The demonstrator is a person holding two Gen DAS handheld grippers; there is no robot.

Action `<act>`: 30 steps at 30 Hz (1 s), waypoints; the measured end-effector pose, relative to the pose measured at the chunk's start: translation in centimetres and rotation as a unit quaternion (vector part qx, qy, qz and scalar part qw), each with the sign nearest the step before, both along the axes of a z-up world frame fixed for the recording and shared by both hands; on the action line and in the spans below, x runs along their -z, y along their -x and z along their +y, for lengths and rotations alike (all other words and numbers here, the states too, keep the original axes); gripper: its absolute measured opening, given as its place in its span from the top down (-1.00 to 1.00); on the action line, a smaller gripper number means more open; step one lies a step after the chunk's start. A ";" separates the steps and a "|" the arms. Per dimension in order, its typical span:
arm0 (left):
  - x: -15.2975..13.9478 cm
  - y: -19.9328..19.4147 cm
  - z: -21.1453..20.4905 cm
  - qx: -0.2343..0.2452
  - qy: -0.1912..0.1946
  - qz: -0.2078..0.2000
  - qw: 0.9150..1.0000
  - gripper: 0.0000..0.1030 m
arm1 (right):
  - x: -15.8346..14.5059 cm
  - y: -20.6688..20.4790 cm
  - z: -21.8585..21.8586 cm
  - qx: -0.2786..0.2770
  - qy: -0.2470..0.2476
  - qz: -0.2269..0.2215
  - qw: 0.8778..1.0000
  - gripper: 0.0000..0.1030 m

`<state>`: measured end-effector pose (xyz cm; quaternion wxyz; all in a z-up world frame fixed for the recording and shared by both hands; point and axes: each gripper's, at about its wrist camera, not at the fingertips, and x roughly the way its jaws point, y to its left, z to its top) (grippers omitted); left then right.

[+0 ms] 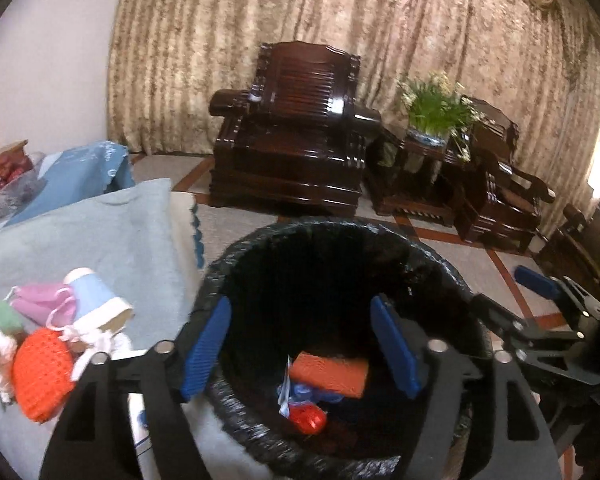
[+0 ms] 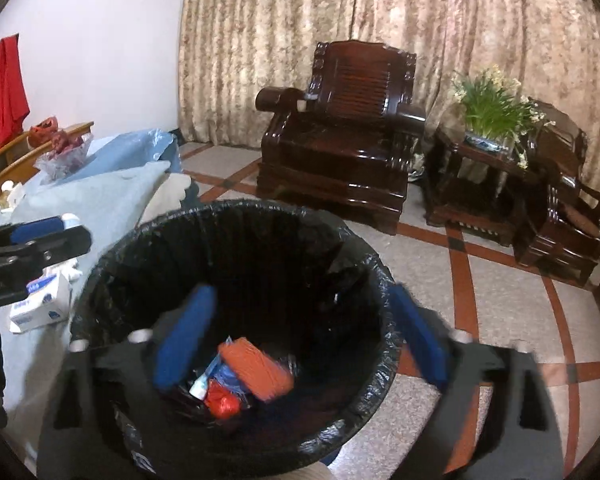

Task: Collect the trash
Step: 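Move both open grippers back to the trash pile on the table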

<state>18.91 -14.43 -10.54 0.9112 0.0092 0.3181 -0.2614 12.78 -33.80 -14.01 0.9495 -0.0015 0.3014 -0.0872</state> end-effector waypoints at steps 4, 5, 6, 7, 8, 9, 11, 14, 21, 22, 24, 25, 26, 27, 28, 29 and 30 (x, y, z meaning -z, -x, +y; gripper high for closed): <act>-0.8 0.6 2.8 -0.028 -0.004 -0.015 0.999 -0.64 | -0.8 0.0 0.7 -0.011 -0.022 -0.008 1.000 -0.83; -1.0 0.9 3.9 -0.038 -0.005 -0.019 0.999 -0.67 | -1.0 0.0 1.0 -0.016 -0.027 -0.011 0.999 -0.83; -1.3 1.1 4.8 -0.046 -0.007 -0.022 0.999 -0.68 | -1.3 0.0 1.5 -0.022 -0.033 -0.014 0.999 -0.84; -1.5 1.3 5.8 -0.056 -0.010 -0.025 0.998 -0.68 | -1.6 -0.1 2.0 -0.028 -0.036 -0.017 0.999 -0.84; -1.7 1.5 6.5 -0.065 -0.012 -0.028 0.997 -0.68 | -2.0 -0.3 2.5 -0.033 -0.039 -0.019 0.998 -0.84; -1.9 1.7 7.4 -0.075 -0.014 -0.031 0.997 -0.68 | -2.3 -0.4 3.1 -0.041 -0.041 -0.022 0.998 -0.84; -2.2 2.3 9.4 -0.094 -0.017 -0.038 0.995 -0.68 | -2.8 -0.5 4.9 -0.062 -0.042 -0.028 0.997 -0.84; -2.4 3.5 12.5 -0.127 -0.029 -0.051 0.990 -0.69 | -3.4 -0.9 7.8 -0.093 -0.045 -0.035 0.994 -0.84; -2.3 5.6 19.0 -0.197 -0.052 -0.066 0.977 -0.69 | -4.1 -2.0 14.0 -0.158 -0.051 -0.045 0.985 -0.84; -2.1 5.8 20.1 -0.208 -0.055 -0.066 0.974 -0.69 | -4.1 -2.2 14.7 -0.164 -0.052 -0.044 0.984 -0.84; -1.7 6.1 21.4 -0.222 -0.059 -0.064 0.971 -0.69 | -4.2 -2.4 16.0 -0.178 -0.054 -0.043 0.982 -0.84; -1.6 6.2 21.9 -0.228 -0.060 -0.063 0.970 -0.69 | -4.1 -2.6 16.8 -0.186 -0.054 -0.043 0.980 -0.84; -1.4 6.3 22.7 -0.236 -0.061 -0.061 0.968 -0.69 | -4.1 -2.7 17.7 -0.194 -0.054 -0.042 0.979 -0.84; -1.2 6.3 23.3 -0.243 -0.061 -0.058 0.966 -0.69 | -3.9 -2.9 18.5 -0.201 -0.053 -0.040 0.977 -0.84; -1.1 6.4 23.9 -0.249 -0.060 -0.056 0.965 -0.69 | -3.8 -3.1 18.8 -0.206 -0.053 -0.038 0.976 -0.84; -0.9 6.4 24.3 -0.253 -0.059 -0.055 0.964 -0.69 | -3.5 -3.3 19.4 -0.211 -0.053 -0.035 0.975 -0.84; -0.8 6.4 24.7 -0.257 -0.059 -0.054 0.963 -0.69 | -3.3 -3.6 20.0 -0.218 -0.053 -0.032 0.974 -0.84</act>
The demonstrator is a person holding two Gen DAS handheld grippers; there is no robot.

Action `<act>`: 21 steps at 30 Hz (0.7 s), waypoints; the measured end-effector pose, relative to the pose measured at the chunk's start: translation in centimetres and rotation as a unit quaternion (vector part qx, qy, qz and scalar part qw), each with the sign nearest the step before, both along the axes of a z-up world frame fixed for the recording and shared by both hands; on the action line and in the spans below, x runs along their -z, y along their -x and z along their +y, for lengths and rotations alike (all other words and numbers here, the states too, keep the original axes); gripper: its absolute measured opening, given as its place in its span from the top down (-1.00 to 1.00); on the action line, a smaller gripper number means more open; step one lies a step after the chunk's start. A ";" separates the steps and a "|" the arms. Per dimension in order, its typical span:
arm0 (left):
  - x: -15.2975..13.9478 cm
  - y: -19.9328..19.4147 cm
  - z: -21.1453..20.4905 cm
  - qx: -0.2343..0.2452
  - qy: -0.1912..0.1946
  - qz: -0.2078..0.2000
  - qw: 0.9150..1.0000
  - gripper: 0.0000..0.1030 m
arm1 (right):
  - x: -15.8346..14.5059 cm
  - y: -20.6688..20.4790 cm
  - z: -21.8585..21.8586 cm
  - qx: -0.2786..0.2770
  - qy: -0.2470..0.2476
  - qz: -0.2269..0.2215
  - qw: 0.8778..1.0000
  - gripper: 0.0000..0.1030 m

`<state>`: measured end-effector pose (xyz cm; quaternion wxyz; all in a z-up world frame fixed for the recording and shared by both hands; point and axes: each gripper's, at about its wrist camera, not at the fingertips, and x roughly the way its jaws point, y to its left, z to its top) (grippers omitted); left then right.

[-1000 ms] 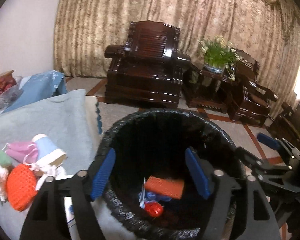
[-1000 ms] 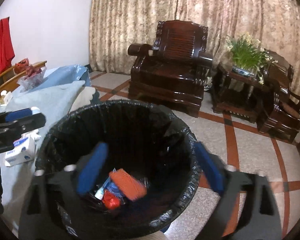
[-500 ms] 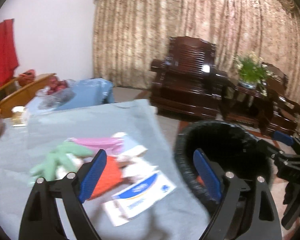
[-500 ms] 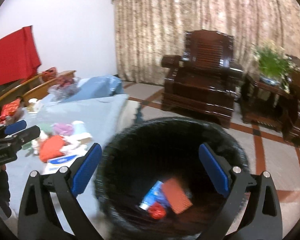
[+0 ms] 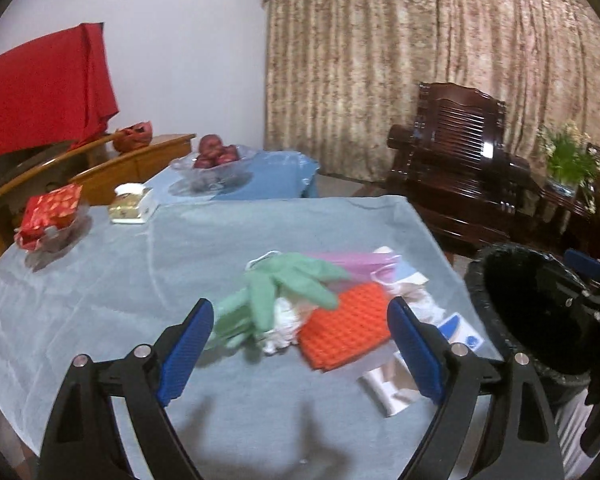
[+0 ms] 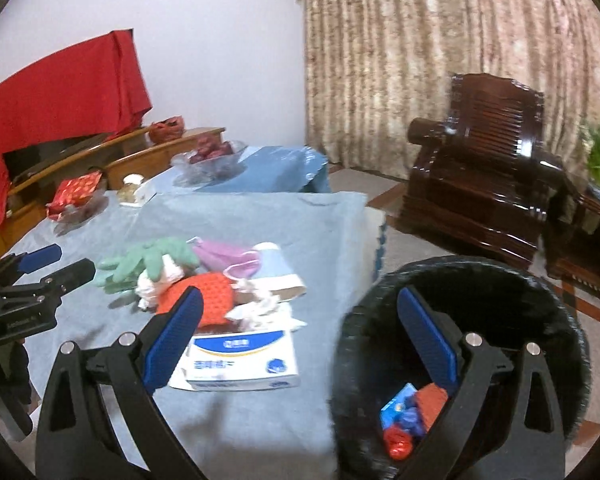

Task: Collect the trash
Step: 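Move both open grippers back to the trash pile on the table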

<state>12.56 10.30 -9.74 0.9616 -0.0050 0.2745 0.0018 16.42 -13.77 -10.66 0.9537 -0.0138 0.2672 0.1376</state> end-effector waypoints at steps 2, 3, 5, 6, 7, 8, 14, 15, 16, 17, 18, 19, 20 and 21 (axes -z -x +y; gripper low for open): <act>0.3 -0.2 0.7 -0.007 -0.001 0.001 1.000 -0.69 | 0.4 -0.4 1.0 -0.009 0.001 0.003 1.000 -0.84; 0.6 -0.3 1.0 -0.012 -0.001 0.002 1.000 -0.69 | 0.6 -0.8 1.5 -0.012 0.001 0.005 1.000 -0.84; 0.9 -0.4 1.6 -0.019 0.002 0.006 1.000 -0.69 | 1.1 -1.4 2.2 -0.016 0.002 0.010 1.000 -0.84; 1.2 -0.5 1.9 -0.022 0.004 0.008 1.000 -0.69 | 1.4 -1.8 2.5 -0.018 0.003 0.014 1.000 -0.84; 1.4 -0.6 2.2 -0.026 0.004 0.010 1.000 -0.69 | 1.7 -2.1 2.7 -0.019 0.004 0.016 1.000 -0.84; 1.5 -0.9 2.2 -0.028 0.004 0.012 1.000 -0.69 | 2.0 -2.4 3.0 -0.021 0.005 0.019 1.000 -0.84; 2.9 -2.0 2.7 -0.032 0.006 0.024 0.999 -0.69 | 4.1 -4.6 4.6 -0.036 0.021 0.044 0.998 -0.65; 3.1 -2.1 2.7 -0.032 0.007 0.027 0.999 -0.69 | 4.5 -5.0 4.8 -0.037 0.022 0.049 0.998 -0.64; 3.4 -2.3 2.7 -0.032 0.008 0.030 0.999 -0.69 | 4.8 -5.2 4.9 -0.037 0.023 0.052 0.998 -0.63; 3.6 -2.4 2.6 -0.032 0.008 0.032 0.999 -0.69 | 5.1 -5.5 5.0 -0.038 0.024 0.056 0.997 -0.61; 3.9 -2.6 2.6 -0.032 0.009 0.034 0.999 -0.69 | 5.5 -5.8 5.1 -0.039 0.025 0.061 0.997 -0.59; 4.1 -2.7 2.5 -0.031 0.009 0.038 0.999 -0.69 | 5.8 -6.1 5.3 -0.041 0.026 0.066 0.997 -0.57; 4.3 -2.9 2.5 -0.031 0.009 0.040 0.999 -0.69 | 6.1 -6.4 5.4 -0.042 0.028 0.069 0.996 -0.56; 4.5 -3.0 2.4 -0.030 0.010 0.042 0.999 -0.69 | 6.3 -6.6 5.5 -0.043 0.030 0.073 0.996 -0.55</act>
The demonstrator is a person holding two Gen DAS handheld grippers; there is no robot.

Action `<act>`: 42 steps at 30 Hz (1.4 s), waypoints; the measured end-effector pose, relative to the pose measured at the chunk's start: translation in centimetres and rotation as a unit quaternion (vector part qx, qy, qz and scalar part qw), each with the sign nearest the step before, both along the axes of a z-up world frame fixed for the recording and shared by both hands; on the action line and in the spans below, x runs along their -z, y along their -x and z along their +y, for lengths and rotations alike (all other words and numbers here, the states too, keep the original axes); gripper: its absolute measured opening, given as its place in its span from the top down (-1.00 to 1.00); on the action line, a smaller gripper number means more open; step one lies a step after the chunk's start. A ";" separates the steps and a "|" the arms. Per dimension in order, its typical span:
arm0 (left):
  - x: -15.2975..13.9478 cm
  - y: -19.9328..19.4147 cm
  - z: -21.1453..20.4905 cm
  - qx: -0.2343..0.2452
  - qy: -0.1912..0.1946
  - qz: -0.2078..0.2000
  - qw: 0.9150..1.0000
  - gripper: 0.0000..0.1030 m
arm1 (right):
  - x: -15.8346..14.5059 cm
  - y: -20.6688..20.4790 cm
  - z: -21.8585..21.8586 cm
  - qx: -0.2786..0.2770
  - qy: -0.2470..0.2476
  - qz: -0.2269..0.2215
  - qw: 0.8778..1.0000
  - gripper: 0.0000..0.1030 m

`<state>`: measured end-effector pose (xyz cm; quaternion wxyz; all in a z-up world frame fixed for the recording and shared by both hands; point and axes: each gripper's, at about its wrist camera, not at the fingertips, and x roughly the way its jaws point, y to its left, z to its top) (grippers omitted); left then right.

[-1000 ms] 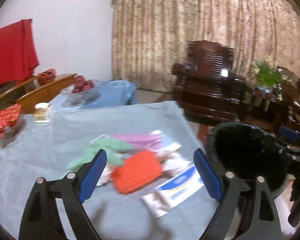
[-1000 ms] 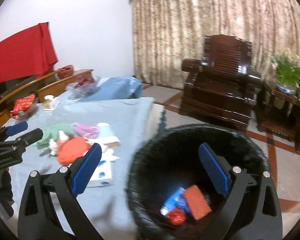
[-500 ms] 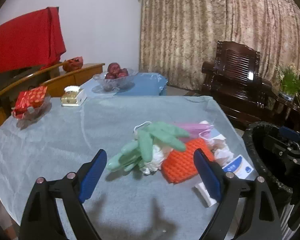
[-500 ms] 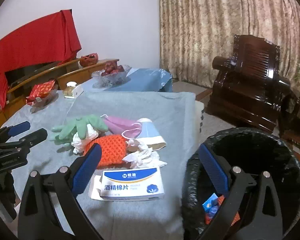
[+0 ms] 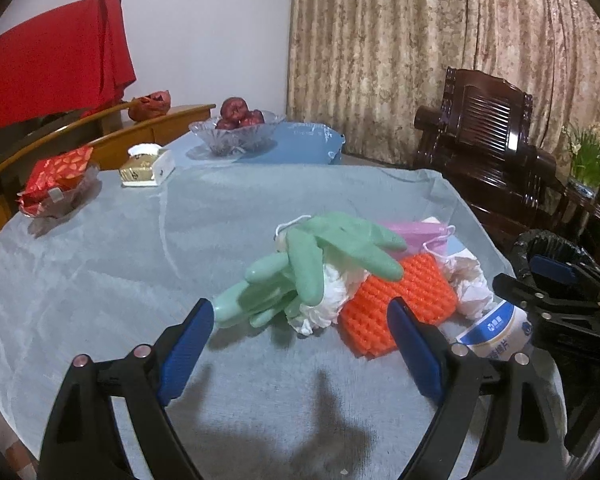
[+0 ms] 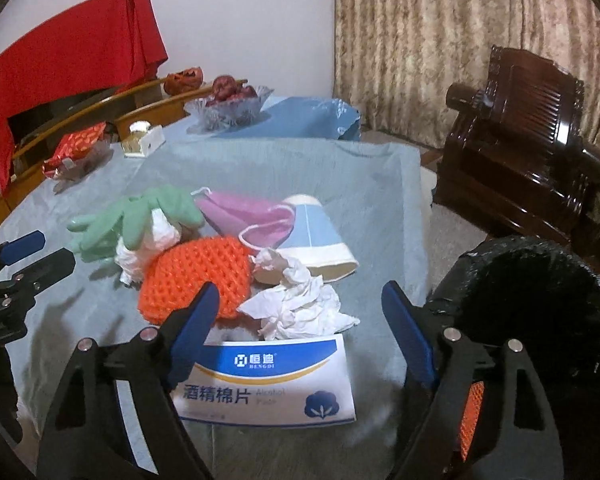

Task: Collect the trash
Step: 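Move both open grippers back to the trash pile on the table, then grasp the white tissues with the right gripper while the left gripper grasps the green glove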

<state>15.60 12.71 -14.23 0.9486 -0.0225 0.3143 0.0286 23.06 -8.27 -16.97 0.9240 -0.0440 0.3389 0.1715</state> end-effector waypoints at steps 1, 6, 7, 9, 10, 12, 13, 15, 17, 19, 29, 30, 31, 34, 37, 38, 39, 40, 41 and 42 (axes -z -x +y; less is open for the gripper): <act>0.2 -0.2 -0.1 0.000 0.000 0.002 1.000 -0.69 | 0.2 -0.2 0.1 -0.002 0.002 0.003 1.000 -0.53; 1.1 -0.9 -0.4 0.001 0.002 0.013 1.000 -0.69 | 1.2 -1.3 0.4 -0.011 0.008 0.019 1.000 -0.44; 1.3 -1.0 -0.4 0.001 0.003 0.014 1.000 -0.69 | 1.5 -1.6 0.5 -0.013 0.009 0.024 1.000 -0.42; 1.5 -1.3 -0.5 0.001 0.004 0.018 1.000 -0.69 | 1.9 -2.1 0.6 -0.017 0.011 0.033 0.999 -0.37; 1.6 -1.5 -0.5 0.001 0.003 0.019 1.000 -0.69 | 2.1 -2.2 0.6 -0.018 0.011 0.036 0.999 -0.33; 1.7 -1.8 -0.6 0.003 0.001 0.021 1.000 -0.69 | 2.5 -2.6 0.8 -0.022 0.012 0.044 0.999 -0.25; 1.8 -1.9 -0.7 0.004 0.001 0.022 1.000 -0.69 | 2.7 -2.9 0.9 -0.023 0.013 0.049 0.998 -0.19; 1.9 -2.1 -0.7 0.004 0.002 0.024 1.000 -0.69 | 3.1 -3.3 0.9 -0.027 0.014 0.060 0.998 -0.09; 2.0 -2.3 -0.8 0.004 0.003 0.026 1.000 -0.69 | 3.5 -3.5 1.0 -0.032 0.013 0.070 0.997 0.11; 2.1 -2.4 -0.9 0.004 0.003 0.026 1.000 -0.69 | 3.7 -3.7 1.1 -0.039 0.009 0.078 0.996 0.39; 0.6 -2.7 -0.9 0.008 0.013 0.009 1.000 -0.68 | 1.2 -2.9 0.8 -0.049 -0.005 0.040 0.998 0.69; 0.3 -2.8 -0.9 0.008 0.013 0.005 1.000 -0.68 | 0.8 -2.9 0.7 -0.048 -0.008 0.037 0.998 0.69; 0.0 -2.9 -0.8 0.008 0.013 0.001 1.000 -0.68 | 0.4 -2.8 0.6 -0.048 -0.010 0.033 0.998 0.69; -0.8 -3.5 -0.6 0.008 0.015 -0.009 1.000 -0.64 | -0.8 -2.3 0.6 -0.052 -0.013 0.022 0.998 0.69; -1.1 -4.2 -0.4 0.003 0.010 -0.009 1.000 -0.54 | -1.6 -1.7 0.4 -0.056 -0.016 0.014 0.998 0.69; -1.1 -4.5 -0.2 0.001 0.011 -0.010 1.000 -0.46 | -1.8 -1.6 0.4 -0.057 -0.017 0.013 0.998 0.69; -1.3 -4.6 0.0 -0.001 0.013 -0.011 1.000 -0.35 | -1.9 -1.6 0.3 -0.058 -0.018 0.013 0.998 0.69; -1.7 -4.6 0.2 -0.004 0.017 -0.016 1.000 -0.29 | -2.0 -1.6 0.2 -0.058 -0.018 0.012 0.998 0.69; -2.0 -4.5 0.3 -0.004 0.021 -0.021 1.000 -0.24 | -2.0 -1.6 0.3 -0.058 -0.018 0.010 0.998 0.69; -2.5 -4.3 0.5 -0.004 0.027 -0.027 0.999 -0.24 | -2.1 -1.6 0.3 -0.058 -0.019 0.008 0.998 0.69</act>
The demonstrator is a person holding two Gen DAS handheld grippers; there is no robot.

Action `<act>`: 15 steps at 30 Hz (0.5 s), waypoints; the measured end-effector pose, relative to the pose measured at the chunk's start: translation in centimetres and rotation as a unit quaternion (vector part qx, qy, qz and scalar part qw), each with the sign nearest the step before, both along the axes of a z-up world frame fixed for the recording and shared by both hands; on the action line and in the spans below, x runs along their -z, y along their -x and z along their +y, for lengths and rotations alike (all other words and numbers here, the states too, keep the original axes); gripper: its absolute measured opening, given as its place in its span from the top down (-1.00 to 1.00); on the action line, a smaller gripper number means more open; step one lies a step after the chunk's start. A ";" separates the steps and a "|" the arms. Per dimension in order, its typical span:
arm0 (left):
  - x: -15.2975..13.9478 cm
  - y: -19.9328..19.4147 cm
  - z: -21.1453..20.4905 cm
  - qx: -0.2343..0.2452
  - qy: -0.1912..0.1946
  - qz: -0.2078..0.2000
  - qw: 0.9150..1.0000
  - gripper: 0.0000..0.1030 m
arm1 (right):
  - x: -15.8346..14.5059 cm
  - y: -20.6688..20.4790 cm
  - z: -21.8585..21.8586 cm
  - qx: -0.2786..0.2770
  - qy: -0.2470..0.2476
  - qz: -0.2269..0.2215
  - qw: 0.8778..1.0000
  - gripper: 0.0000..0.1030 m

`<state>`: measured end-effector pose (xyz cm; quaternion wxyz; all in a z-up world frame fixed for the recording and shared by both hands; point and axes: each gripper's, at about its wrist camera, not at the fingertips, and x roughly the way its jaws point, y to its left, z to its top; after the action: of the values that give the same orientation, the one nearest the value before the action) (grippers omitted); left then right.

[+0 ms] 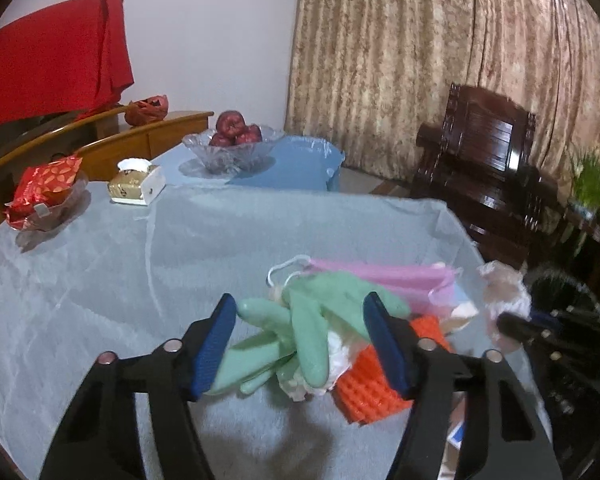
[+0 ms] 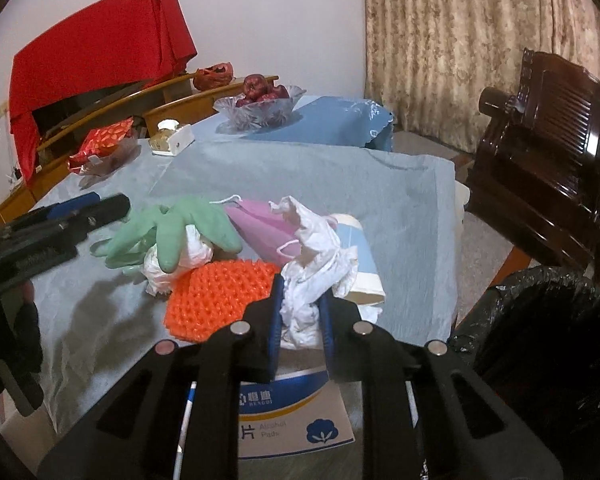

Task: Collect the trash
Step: 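Grasp the white tissues with the right gripper while the left gripper grasps the green glove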

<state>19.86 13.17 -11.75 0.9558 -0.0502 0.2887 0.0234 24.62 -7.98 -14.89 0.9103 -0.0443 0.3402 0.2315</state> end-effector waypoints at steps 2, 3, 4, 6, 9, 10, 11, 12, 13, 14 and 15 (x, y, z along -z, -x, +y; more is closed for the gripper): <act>-0.5 0.3 0.0 0.002 0.000 -0.007 1.000 -0.24 | -0.3 -0.1 0.0 0.000 -0.003 -0.004 1.000 0.69; -0.8 0.5 -0.1 0.002 -0.003 -0.010 1.000 -0.24 | -0.4 -0.2 0.0 0.000 -0.004 -0.006 1.000 0.69; -1.0 0.7 -0.1 0.002 -0.004 -0.015 1.000 -0.24 | -0.4 -0.3 0.0 -0.001 -0.004 -0.008 1.000 0.69; -1.3 0.8 -0.2 0.005 -0.006 -0.020 1.000 -0.24 | -0.5 -0.4 0.0 -0.001 -0.005 -0.009 1.000 0.69; -0.8 0.2 -0.5 0.009 -0.011 -0.009 1.000 -0.24 | -0.4 -0.7 0.1 0.000 -0.006 -0.007 1.000 0.69; -0.4 -0.2 -0.4 0.009 -0.011 -0.001 1.000 -0.24 | -0.4 -0.7 0.0 0.000 -0.007 -0.006 1.000 0.69; 0.2 -0.7 -0.3 0.009 -0.008 0.011 1.000 -0.24 | -0.4 -0.9 0.2 0.001 -0.008 -0.005 1.000 0.69; 0.6 -1.1 -0.2 0.007 -0.007 0.018 1.000 -0.23 | -0.4 -0.9 0.2 0.001 -0.009 -0.005 1.000 0.69; 1.0 -1.3 -0.1 0.006 -0.007 0.025 1.000 -0.21 | -0.4 -1.1 0.2 0.002 -0.009 -0.003 1.000 0.69; 1.6 -1.7 0.0 0.005 -0.005 0.036 0.999 -0.14 | -0.3 -1.2 0.2 0.003 -0.010 -0.002 1.000 0.69; 2.1 -2.2 0.2 0.006 -0.001 0.045 0.999 -0.08 | -0.2 -1.3 0.3 0.003 -0.010 -0.001 1.000 0.69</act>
<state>22.02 13.34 -13.90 0.9420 -0.0462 0.3318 0.0199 25.89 -7.72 -14.69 0.9117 -0.0345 0.3371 0.2324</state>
